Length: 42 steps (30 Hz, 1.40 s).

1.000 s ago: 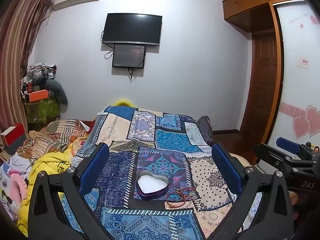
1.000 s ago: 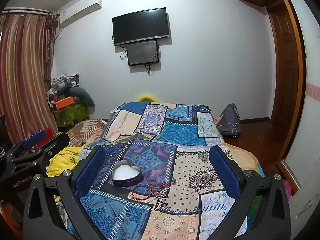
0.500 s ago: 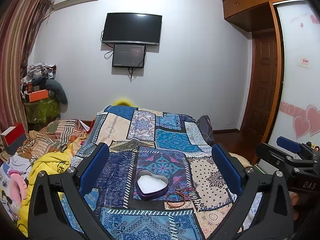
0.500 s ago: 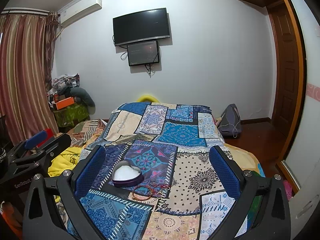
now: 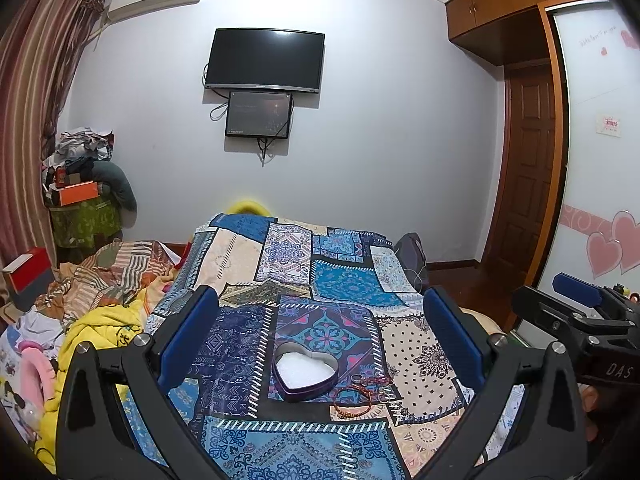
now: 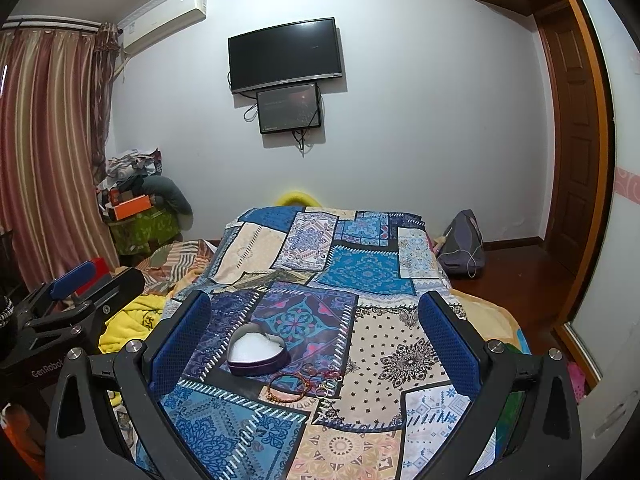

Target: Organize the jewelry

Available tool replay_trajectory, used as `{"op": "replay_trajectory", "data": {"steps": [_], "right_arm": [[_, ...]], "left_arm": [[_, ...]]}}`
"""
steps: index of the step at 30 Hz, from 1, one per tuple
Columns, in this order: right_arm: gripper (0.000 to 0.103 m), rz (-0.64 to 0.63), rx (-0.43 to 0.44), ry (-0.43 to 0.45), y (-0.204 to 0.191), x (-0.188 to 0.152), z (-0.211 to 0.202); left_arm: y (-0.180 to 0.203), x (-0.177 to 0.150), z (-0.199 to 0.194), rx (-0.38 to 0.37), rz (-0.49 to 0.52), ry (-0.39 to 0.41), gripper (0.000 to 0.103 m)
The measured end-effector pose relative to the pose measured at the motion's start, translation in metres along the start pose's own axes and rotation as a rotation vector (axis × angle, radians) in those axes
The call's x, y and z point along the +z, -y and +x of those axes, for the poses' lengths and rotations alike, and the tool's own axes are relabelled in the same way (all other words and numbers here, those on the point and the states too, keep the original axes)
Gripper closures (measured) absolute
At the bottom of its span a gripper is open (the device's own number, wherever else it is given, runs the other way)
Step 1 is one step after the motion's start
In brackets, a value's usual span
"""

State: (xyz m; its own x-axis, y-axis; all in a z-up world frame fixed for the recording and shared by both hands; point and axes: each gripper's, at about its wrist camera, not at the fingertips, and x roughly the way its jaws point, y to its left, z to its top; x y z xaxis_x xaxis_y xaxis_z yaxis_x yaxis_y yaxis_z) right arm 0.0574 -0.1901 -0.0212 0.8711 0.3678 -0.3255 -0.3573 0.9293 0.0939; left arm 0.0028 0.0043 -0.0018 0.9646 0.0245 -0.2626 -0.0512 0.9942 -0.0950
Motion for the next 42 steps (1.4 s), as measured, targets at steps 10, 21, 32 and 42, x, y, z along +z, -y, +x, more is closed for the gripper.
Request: {"op": "replay_trajectory", "data": {"steps": [10, 21, 32, 42], "right_arm": [[0.0, 0.001, 0.0, -0.002, 0.0, 0.0, 0.001], [0.0, 0.001, 0.003, -0.003, -0.001, 0.001, 0.0], [0.0, 0.0, 0.007, -0.009, -0.002, 0.002, 0.0], [0.0, 0.007, 0.014, -0.04, 0.007, -0.003, 0.017]], "left_arm": [[0.001, 0.001, -0.002, 0.0, 0.0, 0.005, 0.0], [0.003, 0.003, -0.003, 0.005, 0.002, 0.007, 0.0], [0.003, 0.002, -0.002, 0.007, 0.002, 0.007, 0.0], [0.0, -0.002, 0.011, 0.016, -0.003, -0.016, 0.0]]}}
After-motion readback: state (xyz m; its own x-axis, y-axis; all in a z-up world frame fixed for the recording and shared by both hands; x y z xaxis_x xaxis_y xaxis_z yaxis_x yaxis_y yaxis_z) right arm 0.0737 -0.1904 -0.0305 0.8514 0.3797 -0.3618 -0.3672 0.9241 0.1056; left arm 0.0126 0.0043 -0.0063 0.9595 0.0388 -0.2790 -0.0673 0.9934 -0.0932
